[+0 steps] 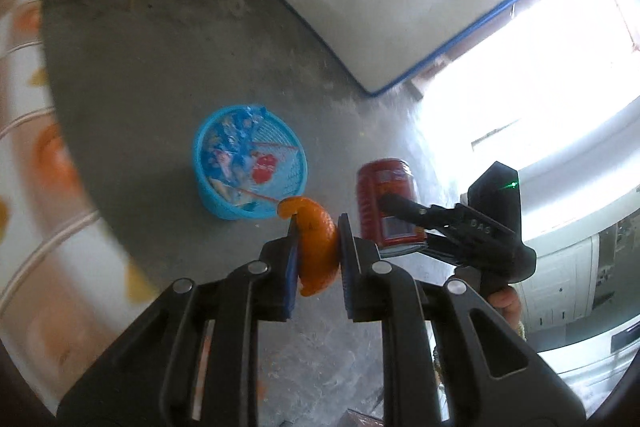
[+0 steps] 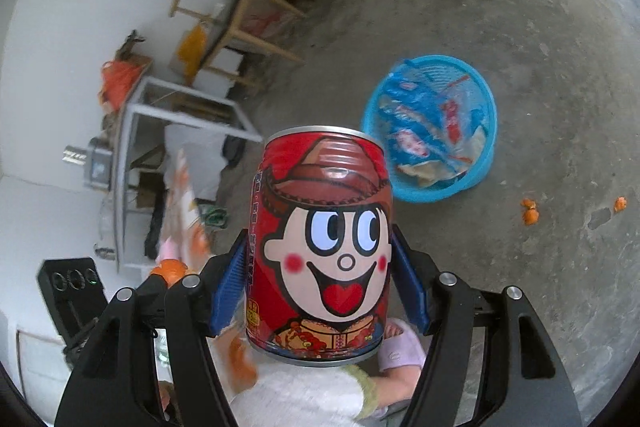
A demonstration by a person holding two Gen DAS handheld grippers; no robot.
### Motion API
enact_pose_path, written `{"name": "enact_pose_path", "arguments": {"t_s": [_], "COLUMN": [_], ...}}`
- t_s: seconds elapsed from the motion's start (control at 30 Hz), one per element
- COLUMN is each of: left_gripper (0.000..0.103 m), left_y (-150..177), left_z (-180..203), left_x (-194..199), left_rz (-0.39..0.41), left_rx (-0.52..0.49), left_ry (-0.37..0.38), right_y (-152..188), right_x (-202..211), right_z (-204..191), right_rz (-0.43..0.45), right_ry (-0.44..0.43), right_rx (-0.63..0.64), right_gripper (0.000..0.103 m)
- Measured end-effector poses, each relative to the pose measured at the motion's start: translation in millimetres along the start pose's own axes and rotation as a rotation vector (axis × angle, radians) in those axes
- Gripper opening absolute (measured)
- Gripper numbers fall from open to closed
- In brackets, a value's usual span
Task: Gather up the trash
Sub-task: 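Open the left tool to drop the peel while the right tool drops the can, then move both tools back toward the table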
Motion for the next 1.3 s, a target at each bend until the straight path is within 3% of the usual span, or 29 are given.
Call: {"name": "enact_pose_path", "arguments": {"t_s": [0.1, 0.13, 0.17, 0.2, 0.23, 0.27, 0.37, 0.5, 0.67, 0.97, 1.3], "left_gripper": [0.016, 0.023, 0.03, 0.053, 0.067, 0.067, 0.067, 0.067, 0.067, 0.075, 0.079], "left_y": [-25.3, -32.6, -42.8, -52.0, -60.0, -66.8, -74.7, -67.8, -53.1, 0.0, 92.2], "left_z": [14.9, 18.7, 21.2, 22.7, 22.3, 19.9, 5.0, -1.2, 2.4, 11.0, -54.8], "left_x": [-27.8, -34.6, -42.7, -52.0, -61.1, -68.6, -87.5, -89.6, -64.6, 30.8, 139.4], "left_rz": [-0.011, -0.004, 0.003, 0.016, 0.031, 0.041, 0.002, -0.011, 0.013, 0.153, 0.368], "left_rx": [-0.021, -0.026, -0.029, -0.031, -0.028, -0.021, 0.045, 0.054, 0.022, -0.05, 0.073], "left_ry": [0.004, 0.002, 0.002, -0.013, -0.04, -0.055, -0.055, -0.047, -0.046, -0.035, -0.096], "right_y": [-23.0, -36.0, -45.4, -59.2, -68.0, -72.6, -80.5, -64.3, -45.3, 3.1, 41.2], "right_x": [-13.6, -21.5, -28.3, -41.1, -51.0, -57.3, -79.4, -81.8, -64.2, 4.5, 34.9], "right_z": [7.8, 11.1, 13.2, 19.2, 27.9, 35.5, 67.1, 94.1, 103.8, 82.9, 8.4], "right_rz": [0.005, 0.007, 0.009, 0.0, -0.004, 0.001, -0.007, -0.003, 0.022, 0.091, 0.077], "right_ry": [0.021, 0.023, 0.029, 0.047, 0.078, 0.107, 0.209, 0.21, 0.229, 0.195, 0.111], "right_rx": [0.002, 0.004, 0.016, 0.047, 0.049, 0.043, 0.039, -0.01, 0.007, 0.052, 0.231], "right_gripper": [0.065, 0.065, 0.066, 0.068, 0.071, 0.077, 0.077, 0.077, 0.077, 0.077, 0.08]}}
Point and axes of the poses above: each gripper's, at about its wrist camera, not at the fingertips, and x roughly against the way its jaws point, z to its right, y to its underside, the point moved 3 cm from there along -x, roughly the way its jaws point, and after that the axes turned 9 degrees about x, right-handed, at the moved point
